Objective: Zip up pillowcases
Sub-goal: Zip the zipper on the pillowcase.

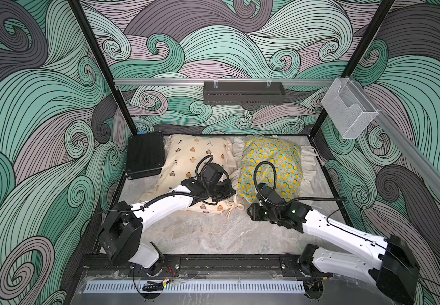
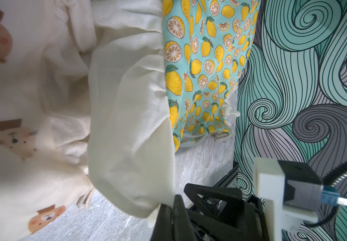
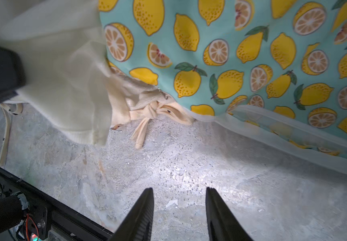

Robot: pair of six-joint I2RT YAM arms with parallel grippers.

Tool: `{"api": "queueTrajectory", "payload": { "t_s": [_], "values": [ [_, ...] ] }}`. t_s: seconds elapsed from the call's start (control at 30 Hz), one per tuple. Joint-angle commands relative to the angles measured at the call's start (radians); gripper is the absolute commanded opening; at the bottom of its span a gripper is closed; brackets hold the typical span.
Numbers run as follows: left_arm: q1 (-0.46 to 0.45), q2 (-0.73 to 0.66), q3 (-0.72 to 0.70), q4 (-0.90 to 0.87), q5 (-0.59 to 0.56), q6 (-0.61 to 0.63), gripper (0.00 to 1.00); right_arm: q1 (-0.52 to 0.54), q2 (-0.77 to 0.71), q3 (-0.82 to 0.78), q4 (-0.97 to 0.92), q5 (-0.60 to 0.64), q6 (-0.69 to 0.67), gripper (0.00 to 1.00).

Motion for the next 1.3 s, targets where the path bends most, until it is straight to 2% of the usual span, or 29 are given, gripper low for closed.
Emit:
{"api": "queueTrajectory", "payload": {
  "t_s": [0.0, 0.27, 0.7, 1.27],
  "values": [
    [-0.004, -0.039, -0.002, 0.010, 0.010, -0.008, 0.00, 0.040, 0.054, 0.045, 0.075, 0.086, 0.040, 0.40],
    [-0.006, -0.042, -0.001, 0.017, 0.013, -0.009, 0.00, 0.056, 0.131, 0.050, 0.167, 0.148, 0.074, 0.32],
    [-0.013, -0.034, 0.001, 0.034, 0.028, -0.003, 0.00, 0.056, 0.232, 0.095, 0.171, 0.256, 0.127, 0.35],
    [-0.020, -0.041, -0.007, 0.042, 0.031, -0.001, 0.00, 0.038, 0.291, 0.100, 0.259, 0.280, 0.123, 0.31]
  ]
}}
